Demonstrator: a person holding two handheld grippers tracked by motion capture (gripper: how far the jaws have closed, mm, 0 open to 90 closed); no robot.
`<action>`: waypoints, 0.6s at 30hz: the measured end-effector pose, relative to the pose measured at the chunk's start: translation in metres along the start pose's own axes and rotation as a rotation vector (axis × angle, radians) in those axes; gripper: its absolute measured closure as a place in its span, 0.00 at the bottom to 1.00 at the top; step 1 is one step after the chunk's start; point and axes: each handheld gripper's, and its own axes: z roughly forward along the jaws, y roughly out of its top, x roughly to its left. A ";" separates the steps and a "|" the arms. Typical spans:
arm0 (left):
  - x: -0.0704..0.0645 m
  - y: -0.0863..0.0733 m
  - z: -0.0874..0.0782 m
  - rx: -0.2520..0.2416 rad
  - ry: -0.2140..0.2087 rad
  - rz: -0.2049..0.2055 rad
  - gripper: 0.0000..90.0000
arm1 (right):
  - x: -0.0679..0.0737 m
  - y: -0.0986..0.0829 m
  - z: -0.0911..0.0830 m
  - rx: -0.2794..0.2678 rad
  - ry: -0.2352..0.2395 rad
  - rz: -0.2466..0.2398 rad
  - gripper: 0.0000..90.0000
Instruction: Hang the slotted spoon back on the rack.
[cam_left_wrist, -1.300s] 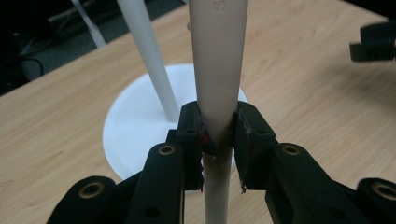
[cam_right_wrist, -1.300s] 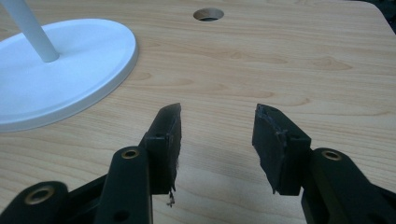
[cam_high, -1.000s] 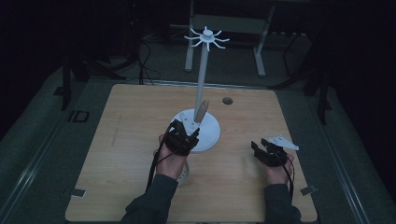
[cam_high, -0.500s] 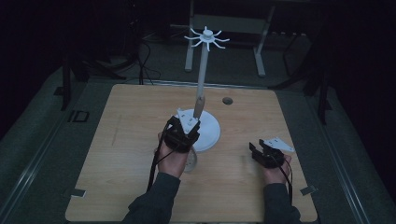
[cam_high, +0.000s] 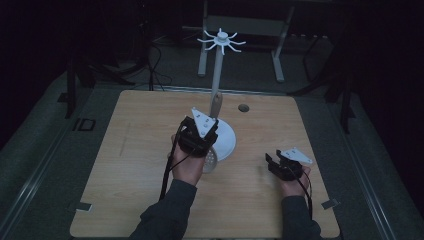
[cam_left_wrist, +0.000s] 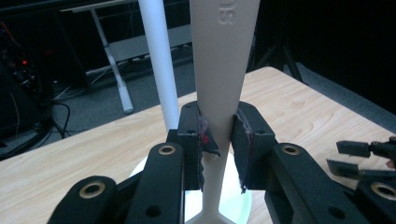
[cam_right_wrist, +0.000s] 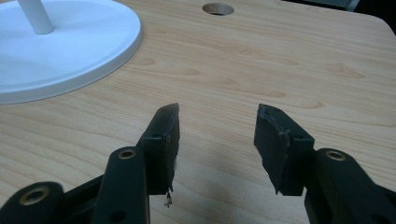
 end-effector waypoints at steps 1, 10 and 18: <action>0.000 0.002 0.000 0.000 0.001 0.002 0.83 | 0.000 0.000 0.000 -0.001 -0.001 -0.002 0.56; 0.002 0.012 0.000 -0.016 0.025 -0.013 0.83 | 0.000 -0.001 0.001 -0.001 0.001 -0.001 0.55; 0.001 0.021 -0.001 -0.036 0.049 -0.020 0.82 | 0.000 -0.002 0.002 0.001 0.000 -0.002 0.55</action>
